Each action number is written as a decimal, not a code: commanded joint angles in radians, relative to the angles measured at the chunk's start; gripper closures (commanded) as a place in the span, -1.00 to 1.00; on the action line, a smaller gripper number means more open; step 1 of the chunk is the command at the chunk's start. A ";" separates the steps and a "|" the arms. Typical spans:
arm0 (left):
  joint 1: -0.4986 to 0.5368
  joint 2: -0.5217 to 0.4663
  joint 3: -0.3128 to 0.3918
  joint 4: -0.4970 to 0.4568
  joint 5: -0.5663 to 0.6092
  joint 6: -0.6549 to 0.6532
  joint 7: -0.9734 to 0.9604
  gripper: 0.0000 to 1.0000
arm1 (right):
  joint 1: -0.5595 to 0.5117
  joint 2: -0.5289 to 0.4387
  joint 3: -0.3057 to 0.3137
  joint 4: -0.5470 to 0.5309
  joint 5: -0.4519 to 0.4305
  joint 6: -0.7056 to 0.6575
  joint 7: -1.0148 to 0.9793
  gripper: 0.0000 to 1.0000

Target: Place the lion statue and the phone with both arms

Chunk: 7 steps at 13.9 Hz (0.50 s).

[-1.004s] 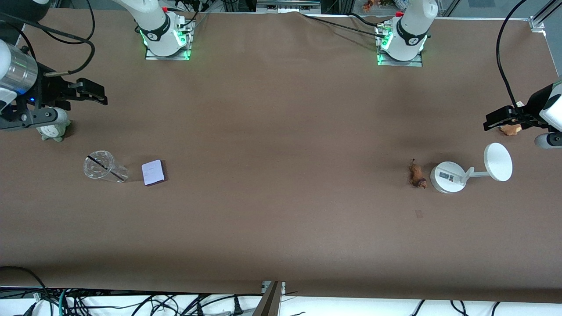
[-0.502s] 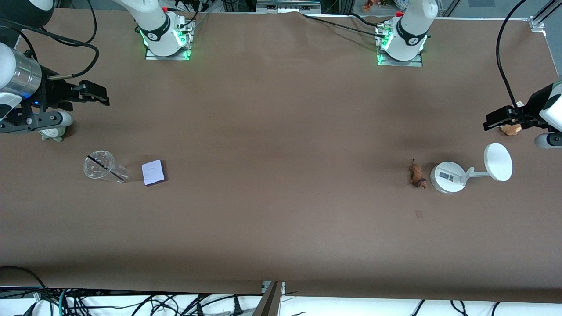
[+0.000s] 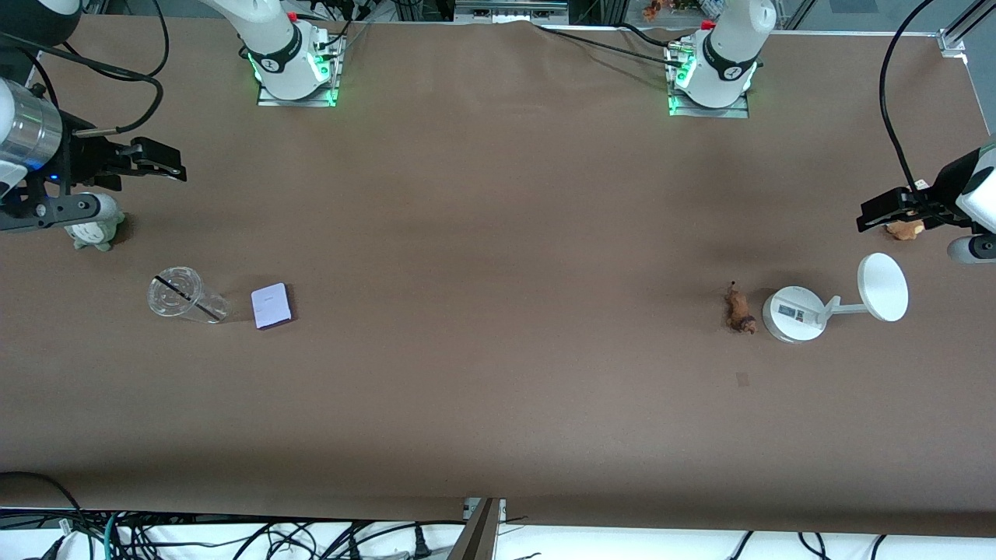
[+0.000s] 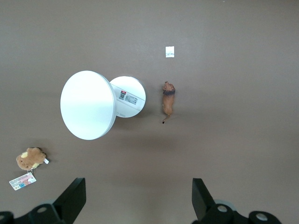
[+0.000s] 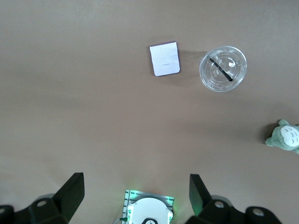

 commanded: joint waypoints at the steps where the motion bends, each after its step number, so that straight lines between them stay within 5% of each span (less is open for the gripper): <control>1: -0.002 0.017 0.001 0.036 -0.006 -0.025 0.013 -1.00 | -0.170 -0.041 0.150 -0.017 -0.005 -0.016 -0.005 -0.99; 7: -0.002 0.016 0.002 0.036 -0.005 -0.025 0.013 -1.00 | -0.203 -0.154 0.178 -0.144 -0.051 0.038 -0.004 -0.99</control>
